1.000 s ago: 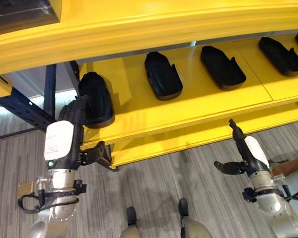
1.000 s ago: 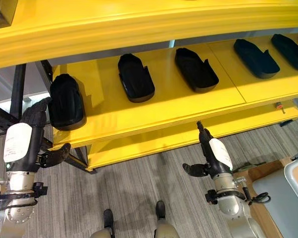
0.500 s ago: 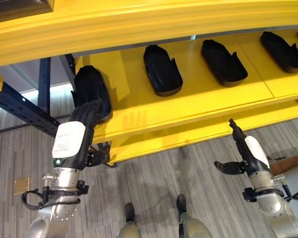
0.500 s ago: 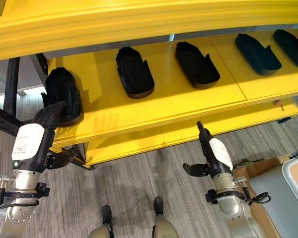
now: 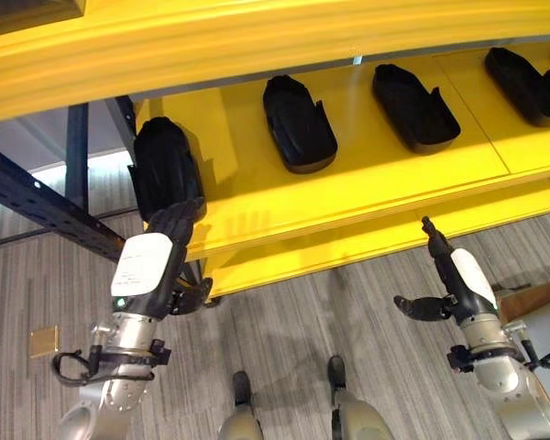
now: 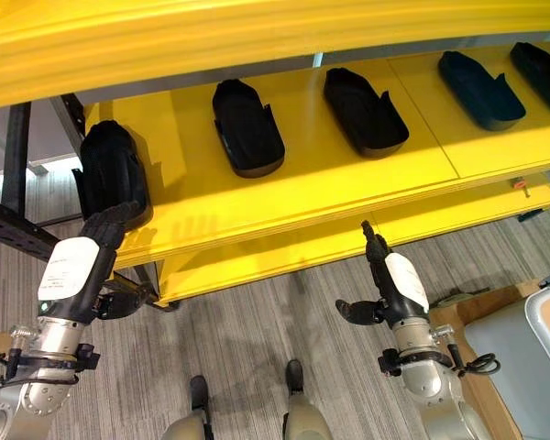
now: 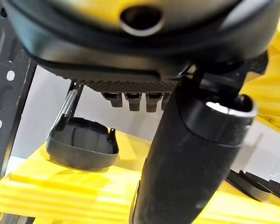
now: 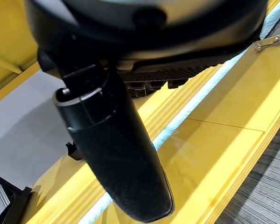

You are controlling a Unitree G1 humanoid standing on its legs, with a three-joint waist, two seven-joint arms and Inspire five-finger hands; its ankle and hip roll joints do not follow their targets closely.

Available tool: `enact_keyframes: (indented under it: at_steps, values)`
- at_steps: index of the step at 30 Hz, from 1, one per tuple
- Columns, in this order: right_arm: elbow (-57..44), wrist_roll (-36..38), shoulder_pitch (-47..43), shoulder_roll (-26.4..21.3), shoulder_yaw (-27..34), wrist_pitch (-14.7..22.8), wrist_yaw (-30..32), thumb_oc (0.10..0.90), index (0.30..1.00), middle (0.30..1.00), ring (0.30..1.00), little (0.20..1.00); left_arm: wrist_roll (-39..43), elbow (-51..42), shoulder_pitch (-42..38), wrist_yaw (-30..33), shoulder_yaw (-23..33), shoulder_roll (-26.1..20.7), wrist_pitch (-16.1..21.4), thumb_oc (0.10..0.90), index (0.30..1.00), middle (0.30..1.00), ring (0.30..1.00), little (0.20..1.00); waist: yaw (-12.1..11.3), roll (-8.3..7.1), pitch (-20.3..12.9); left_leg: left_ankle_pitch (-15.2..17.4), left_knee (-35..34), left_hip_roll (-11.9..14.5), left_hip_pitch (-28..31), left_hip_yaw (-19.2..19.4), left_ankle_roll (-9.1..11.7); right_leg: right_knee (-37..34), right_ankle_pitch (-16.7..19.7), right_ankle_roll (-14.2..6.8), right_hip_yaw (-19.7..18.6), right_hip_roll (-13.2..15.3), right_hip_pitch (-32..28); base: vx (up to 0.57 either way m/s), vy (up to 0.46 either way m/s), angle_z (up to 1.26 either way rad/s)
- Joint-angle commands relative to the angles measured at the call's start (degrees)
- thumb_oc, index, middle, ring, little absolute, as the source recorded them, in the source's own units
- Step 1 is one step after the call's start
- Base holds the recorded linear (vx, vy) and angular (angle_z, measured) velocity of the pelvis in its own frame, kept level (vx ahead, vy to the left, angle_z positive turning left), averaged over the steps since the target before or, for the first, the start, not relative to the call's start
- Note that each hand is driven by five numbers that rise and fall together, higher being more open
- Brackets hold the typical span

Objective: Move parts from the plastic box to the shelf.

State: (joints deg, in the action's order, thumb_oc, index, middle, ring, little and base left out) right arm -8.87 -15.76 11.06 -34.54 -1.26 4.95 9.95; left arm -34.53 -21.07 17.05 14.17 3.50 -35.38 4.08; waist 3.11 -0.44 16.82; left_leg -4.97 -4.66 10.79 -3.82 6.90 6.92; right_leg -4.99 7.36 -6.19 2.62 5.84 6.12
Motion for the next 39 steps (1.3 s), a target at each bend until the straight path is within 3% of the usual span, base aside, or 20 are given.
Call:
enact_keyframes:
  at_steps: [1, 21, 39]
  values:
    - [-7.03, -1.78, -5.12, -2.02, 4.57, 2.90, 2.05, 0.900, 1.000, 1.000, 1.000, 1.000, 0.23, -2.43, -3.41, 1.76, 3.02, -3.31, 2.09, 0.900, 1.000, 1.000, 1.000, 1.000, 1.30, -2.41, -0.85, 0.21, -0.34, 3.57, 3.96, 1.35, 1.29, 3.25, -4.29, -2.65, 2.16, 3.29, -3.53, 0.00, 0.000, 0.00]
    - [-7.06, -2.12, -5.90, -2.37, 4.35, 2.32, 2.55, 0.900, 1.000, 1.000, 1.000, 1.000, 0.67, -1.84, -2.84, 1.18, 2.25, -3.23, 1.55, 0.900, 1.000, 1.000, 1.000, 1.000, 1.11, -2.13, 1.43, -0.41, -0.34, 3.74, 3.34, 0.85, 1.33, 5.31, -5.05, -2.24, 2.62, 3.01, -2.10, 0.00, 0.000, 0.00]
    - [-7.18, -2.58, -6.74, -2.28, 4.69, 1.72, 2.45, 0.900, 1.000, 1.000, 1.000, 1.000, -0.96, 2.88, -4.66, 1.29, 3.28, -2.69, -1.28, 0.900, 1.000, 1.000, 1.000, 1.000, 1.17, -2.53, 2.32, -0.64, -0.34, 3.78, 2.05, 1.02, 1.43, 4.72, -4.24, -2.26, 2.06, 2.97, -0.55, 0.00, 0.002, 0.01]
